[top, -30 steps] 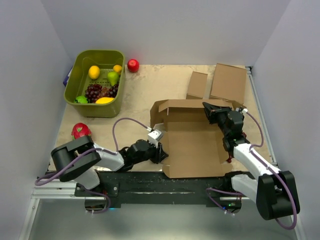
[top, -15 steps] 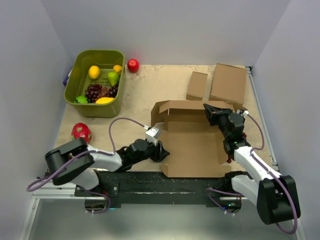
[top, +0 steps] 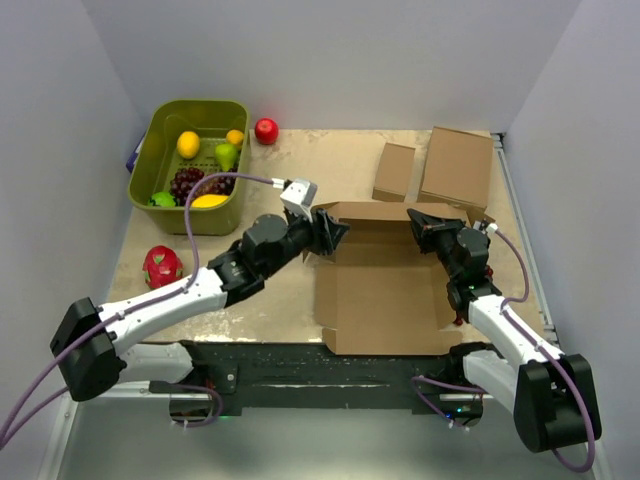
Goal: Fold the paper box
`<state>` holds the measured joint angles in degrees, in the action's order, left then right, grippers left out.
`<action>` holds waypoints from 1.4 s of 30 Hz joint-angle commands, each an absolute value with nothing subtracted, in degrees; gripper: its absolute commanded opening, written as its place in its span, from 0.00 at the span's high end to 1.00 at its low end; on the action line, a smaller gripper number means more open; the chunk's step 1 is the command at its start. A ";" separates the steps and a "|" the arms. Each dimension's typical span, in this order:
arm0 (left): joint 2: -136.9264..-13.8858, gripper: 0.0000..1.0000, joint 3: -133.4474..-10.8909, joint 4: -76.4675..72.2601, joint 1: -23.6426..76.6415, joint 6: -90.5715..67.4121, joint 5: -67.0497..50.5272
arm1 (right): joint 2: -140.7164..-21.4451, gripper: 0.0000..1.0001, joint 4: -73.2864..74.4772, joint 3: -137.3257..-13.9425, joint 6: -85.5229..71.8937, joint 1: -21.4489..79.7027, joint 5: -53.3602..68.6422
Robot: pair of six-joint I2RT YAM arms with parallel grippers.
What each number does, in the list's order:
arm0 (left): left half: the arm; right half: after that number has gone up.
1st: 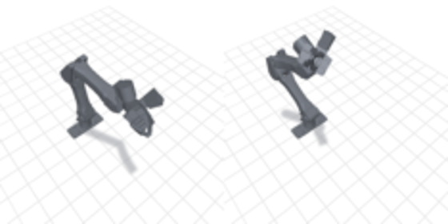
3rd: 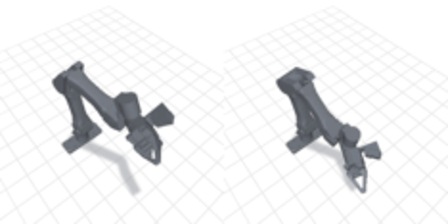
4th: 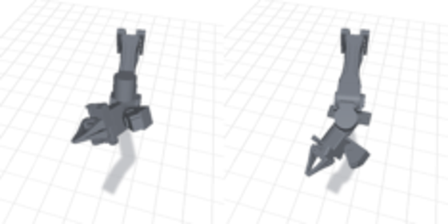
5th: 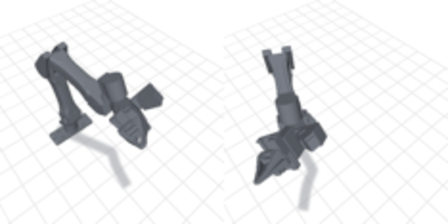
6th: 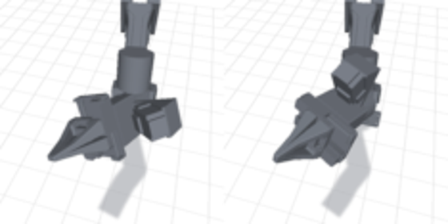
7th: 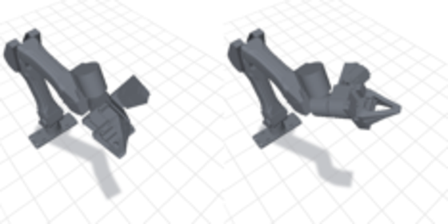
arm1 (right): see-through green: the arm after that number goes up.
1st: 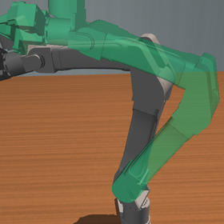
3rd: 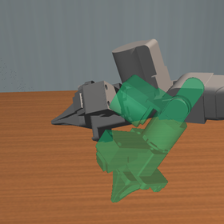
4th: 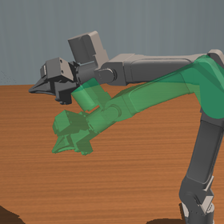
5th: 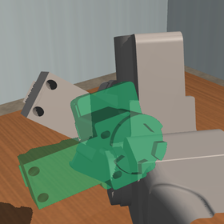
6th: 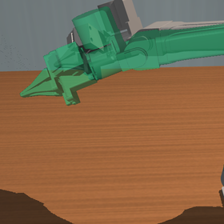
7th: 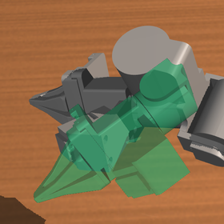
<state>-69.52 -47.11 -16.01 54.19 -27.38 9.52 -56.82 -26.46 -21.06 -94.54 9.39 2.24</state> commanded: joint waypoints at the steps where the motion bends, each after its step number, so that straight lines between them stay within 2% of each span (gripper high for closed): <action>1: -72.15 0.54 -51.15 -7.30 47.65 -24.00 8.53 | -56.78 1.00 -25.40 -19.95 -94.66 9.67 0.44; 8: -76.72 0.69 -55.63 -4.83 45.70 -20.57 11.51 | -56.95 1.00 -25.84 -19.78 -94.92 9.58 0.97; 13: -80.24 0.74 -57.48 -3.43 45.53 -19.07 12.30 | -56.95 1.00 -26.10 -19.77 -95.01 9.58 1.05; 26: -86.39 0.77 -58.97 -8.87 45.62 -18.63 8.44 | -57.48 1.00 -26.63 -19.78 -95.19 9.58 1.67; 42: -88.95 0.79 -53.71 -29.07 45.70 -26.45 2.38 | -57.74 1.00 -26.98 -19.51 -95.27 9.58 1.76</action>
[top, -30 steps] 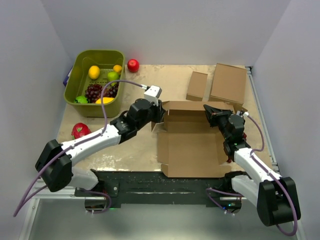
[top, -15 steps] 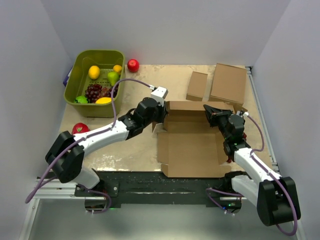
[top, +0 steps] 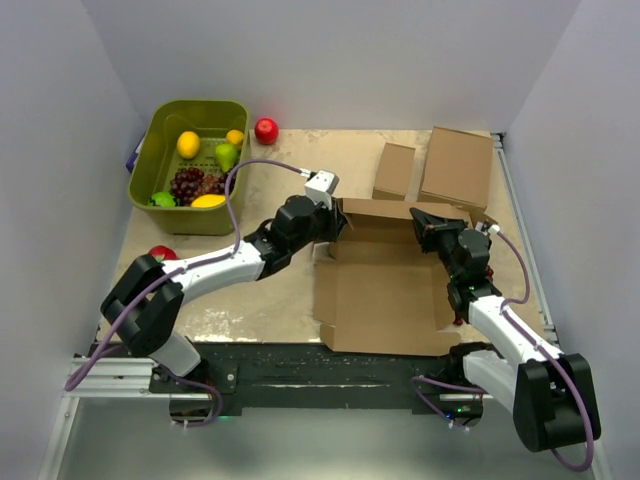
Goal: Fold the paper box
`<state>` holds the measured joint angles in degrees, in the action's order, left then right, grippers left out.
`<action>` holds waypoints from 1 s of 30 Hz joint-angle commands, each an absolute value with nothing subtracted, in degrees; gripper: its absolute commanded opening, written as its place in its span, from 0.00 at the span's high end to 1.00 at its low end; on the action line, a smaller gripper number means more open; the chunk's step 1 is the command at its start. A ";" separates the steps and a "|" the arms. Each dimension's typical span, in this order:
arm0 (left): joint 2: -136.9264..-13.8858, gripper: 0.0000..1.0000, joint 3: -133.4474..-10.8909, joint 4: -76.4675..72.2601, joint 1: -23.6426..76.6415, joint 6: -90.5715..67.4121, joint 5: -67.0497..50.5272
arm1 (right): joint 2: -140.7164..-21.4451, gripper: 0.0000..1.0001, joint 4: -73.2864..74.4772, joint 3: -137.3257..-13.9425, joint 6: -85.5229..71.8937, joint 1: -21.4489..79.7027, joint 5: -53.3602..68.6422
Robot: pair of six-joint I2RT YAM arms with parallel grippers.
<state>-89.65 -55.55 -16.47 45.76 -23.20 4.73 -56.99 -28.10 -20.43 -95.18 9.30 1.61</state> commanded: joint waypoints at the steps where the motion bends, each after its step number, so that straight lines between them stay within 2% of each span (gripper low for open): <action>1: -88.95 0.79 -53.01 -30.05 45.79 -27.15 1.94 | -57.83 1.00 -27.07 -19.42 -95.27 9.58 1.76; 7: -88.78 0.79 -52.48 -27.87 45.79 -26.20 3.33 | -57.48 1.00 -26.90 -19.42 -95.45 9.58 1.50; 15: -86.75 0.72 -47.20 -24.96 45.79 -22.42 8.87 | -57.48 1.00 -27.16 -18.90 -95.62 9.58 1.41; 30: -92.37 0.75 -47.90 -20.48 45.70 -20.74 19.42 | -56.78 1.00 -26.72 -18.72 -95.63 9.58 1.67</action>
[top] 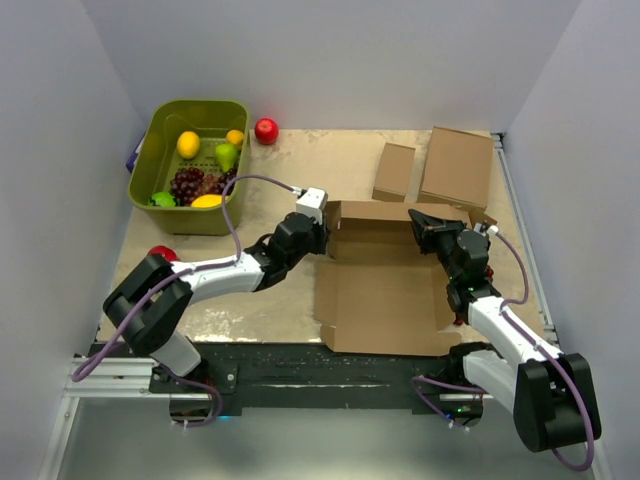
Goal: Fold the paper box
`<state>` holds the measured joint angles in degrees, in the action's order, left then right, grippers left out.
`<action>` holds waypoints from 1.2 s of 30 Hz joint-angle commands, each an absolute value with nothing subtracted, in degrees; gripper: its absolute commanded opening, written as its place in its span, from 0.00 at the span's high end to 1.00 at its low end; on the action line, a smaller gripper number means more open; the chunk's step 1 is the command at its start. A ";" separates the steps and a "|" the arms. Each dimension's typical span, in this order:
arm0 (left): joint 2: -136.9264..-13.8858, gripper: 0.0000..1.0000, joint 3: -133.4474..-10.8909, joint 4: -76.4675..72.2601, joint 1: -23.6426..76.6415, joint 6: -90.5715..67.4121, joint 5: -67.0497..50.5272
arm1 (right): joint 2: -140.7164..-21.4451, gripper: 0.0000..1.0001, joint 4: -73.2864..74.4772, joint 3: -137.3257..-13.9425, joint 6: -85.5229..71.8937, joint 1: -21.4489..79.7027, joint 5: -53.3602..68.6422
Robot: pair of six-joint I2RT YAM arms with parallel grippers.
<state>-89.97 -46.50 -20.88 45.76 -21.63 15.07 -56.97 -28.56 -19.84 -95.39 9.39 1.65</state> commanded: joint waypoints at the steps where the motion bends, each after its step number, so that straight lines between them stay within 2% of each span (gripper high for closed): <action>1: -92.81 0.75 -48.07 -20.48 45.70 -20.74 19.34 | -56.86 1.00 -26.63 -18.72 -95.71 9.67 1.67; 17: -98.96 0.78 -48.96 -23.11 46.23 -22.24 17.40 | -57.22 1.00 -26.72 -19.07 -95.71 9.58 1.93; 36: -106.17 0.79 -52.03 -28.56 51.50 -26.10 15.82 | -57.39 1.00 -26.81 -17.84 -95.80 9.58 1.85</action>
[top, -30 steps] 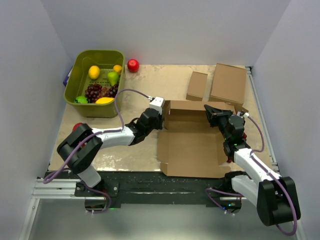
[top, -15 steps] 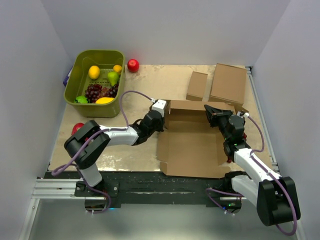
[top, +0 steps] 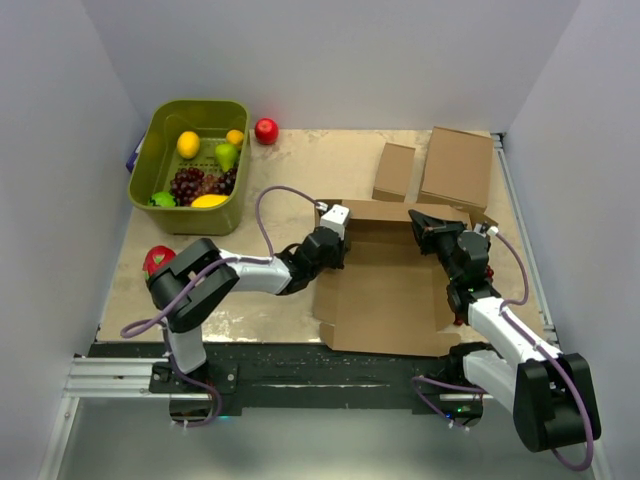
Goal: Fold the paper box
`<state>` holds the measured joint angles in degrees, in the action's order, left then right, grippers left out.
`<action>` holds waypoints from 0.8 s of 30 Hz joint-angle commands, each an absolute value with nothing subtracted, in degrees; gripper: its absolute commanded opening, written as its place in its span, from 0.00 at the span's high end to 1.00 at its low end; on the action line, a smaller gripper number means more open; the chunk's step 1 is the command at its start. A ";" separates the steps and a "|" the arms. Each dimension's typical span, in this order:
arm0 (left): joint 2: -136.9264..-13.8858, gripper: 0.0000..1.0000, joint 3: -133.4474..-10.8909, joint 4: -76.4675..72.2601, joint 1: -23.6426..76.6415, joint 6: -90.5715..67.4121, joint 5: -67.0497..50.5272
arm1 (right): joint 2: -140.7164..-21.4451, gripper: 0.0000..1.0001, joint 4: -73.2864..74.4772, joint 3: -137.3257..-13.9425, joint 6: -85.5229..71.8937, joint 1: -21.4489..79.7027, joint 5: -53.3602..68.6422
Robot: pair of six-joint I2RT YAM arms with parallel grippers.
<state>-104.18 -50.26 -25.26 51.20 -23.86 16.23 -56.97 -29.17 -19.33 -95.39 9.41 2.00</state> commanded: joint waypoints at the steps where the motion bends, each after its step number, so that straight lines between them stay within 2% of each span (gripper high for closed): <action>1: -106.52 0.79 -51.86 -28.74 51.59 -26.36 15.65 | -57.48 1.00 -26.89 -17.58 -95.89 9.67 1.76; 8: -107.58 0.79 -50.28 -31.37 52.65 -27.07 13.98 | -57.31 1.00 -27.07 -16.96 -96.06 9.58 1.67; 11: -104.87 0.76 -50.10 -31.55 52.56 -26.37 14.06 | -57.13 1.00 -26.98 -16.87 -96.06 9.58 1.41; 14: -101.01 0.70 -50.10 -30.41 52.47 -24.53 14.24 | -56.87 1.00 -26.98 -16.61 -96.24 9.67 1.32; 17: -96.78 0.60 -49.92 -27.96 52.47 -22.50 14.24 | -56.43 1.00 -27.07 -16.35 -96.59 9.58 1.32; 24: -85.71 0.46 -45.19 -23.83 52.47 -20.13 13.53 | -55.28 1.00 -26.54 -16.17 -96.94 9.58 0.70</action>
